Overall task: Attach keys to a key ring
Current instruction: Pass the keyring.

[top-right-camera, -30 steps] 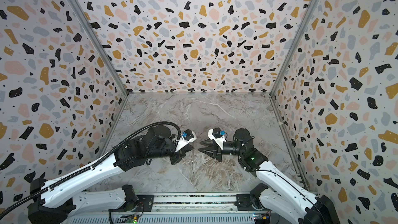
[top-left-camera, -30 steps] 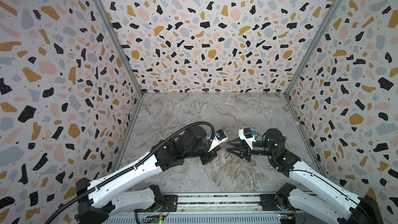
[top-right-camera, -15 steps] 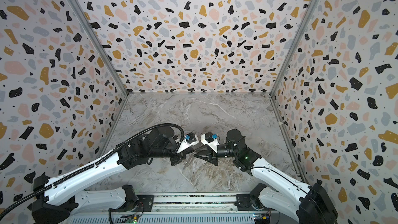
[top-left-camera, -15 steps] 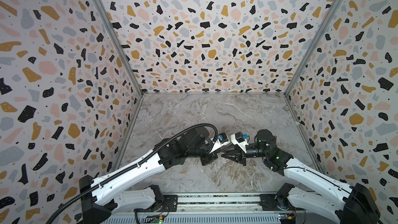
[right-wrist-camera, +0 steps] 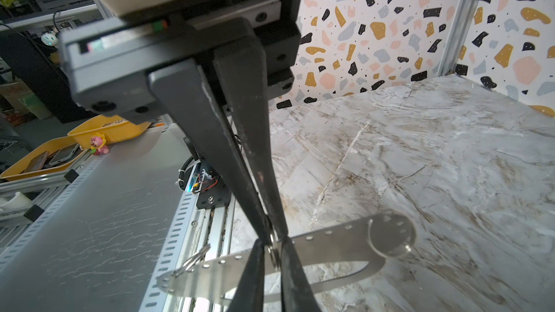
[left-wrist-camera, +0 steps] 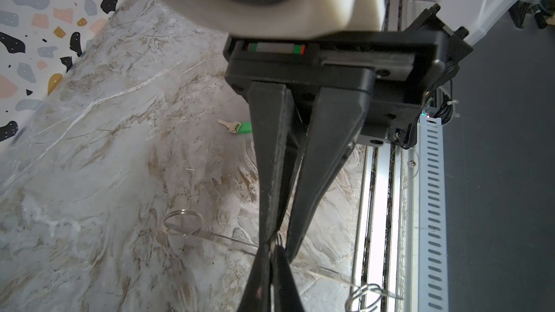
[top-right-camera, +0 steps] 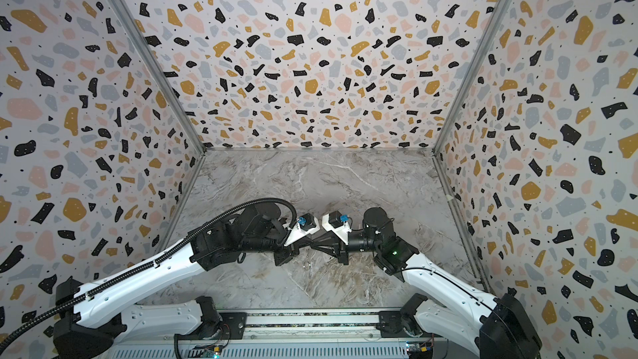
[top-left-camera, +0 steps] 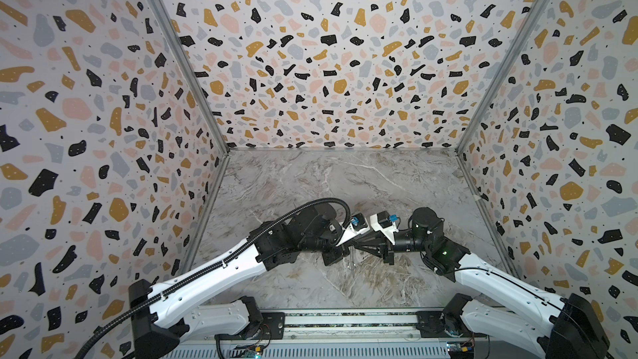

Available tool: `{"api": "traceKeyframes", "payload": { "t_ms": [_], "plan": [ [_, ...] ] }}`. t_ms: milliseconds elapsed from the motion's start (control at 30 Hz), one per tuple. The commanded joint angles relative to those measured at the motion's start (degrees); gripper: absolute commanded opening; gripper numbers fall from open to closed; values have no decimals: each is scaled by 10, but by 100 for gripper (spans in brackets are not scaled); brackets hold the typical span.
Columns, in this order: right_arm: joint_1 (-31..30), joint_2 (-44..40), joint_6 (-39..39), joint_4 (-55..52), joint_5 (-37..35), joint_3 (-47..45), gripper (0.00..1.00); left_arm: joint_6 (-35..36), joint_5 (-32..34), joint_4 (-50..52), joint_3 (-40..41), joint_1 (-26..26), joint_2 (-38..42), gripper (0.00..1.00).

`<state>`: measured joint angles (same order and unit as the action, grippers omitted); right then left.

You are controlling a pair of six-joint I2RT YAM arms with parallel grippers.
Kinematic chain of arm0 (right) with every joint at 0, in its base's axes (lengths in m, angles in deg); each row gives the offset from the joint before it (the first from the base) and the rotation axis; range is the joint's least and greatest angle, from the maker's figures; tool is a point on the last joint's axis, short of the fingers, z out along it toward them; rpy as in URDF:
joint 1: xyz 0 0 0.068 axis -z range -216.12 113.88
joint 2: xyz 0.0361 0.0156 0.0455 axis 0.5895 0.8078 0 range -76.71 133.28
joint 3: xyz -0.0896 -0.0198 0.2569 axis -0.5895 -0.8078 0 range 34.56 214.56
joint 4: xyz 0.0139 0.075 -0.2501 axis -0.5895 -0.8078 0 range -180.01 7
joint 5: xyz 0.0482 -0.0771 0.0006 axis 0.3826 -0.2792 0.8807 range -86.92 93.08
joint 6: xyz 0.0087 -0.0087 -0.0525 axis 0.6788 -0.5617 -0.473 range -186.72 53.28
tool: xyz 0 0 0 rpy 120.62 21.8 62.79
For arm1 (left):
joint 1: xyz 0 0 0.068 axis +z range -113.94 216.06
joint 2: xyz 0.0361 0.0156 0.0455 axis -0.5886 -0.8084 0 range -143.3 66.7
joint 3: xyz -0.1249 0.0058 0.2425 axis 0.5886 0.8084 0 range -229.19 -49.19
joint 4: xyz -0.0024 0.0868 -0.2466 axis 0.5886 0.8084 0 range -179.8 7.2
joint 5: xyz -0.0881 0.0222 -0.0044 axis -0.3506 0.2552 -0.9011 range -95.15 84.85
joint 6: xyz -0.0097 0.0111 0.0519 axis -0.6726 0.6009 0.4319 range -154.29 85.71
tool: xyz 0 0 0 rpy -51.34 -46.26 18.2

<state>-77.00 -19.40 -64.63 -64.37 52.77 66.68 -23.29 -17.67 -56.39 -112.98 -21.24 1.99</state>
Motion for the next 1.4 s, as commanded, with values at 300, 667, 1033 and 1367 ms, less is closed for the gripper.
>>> {"api": "traceKeyframes", "payload": {
  "t_ms": [300,667,1033,1367],
  "plan": [
    [-1,-17,5,37,-1,13,0,-14,0,-50,6,-3,23,0],
    [29,-37,50,119,17,-16,0,-91,97,-186,105,-4,182,18],
    [49,-30,128,260,76,-42,0,-112,20,-320,207,-3,216,21],
    [50,4,157,311,129,-34,0,-110,-46,-387,239,-3,219,32]
  ]
}}
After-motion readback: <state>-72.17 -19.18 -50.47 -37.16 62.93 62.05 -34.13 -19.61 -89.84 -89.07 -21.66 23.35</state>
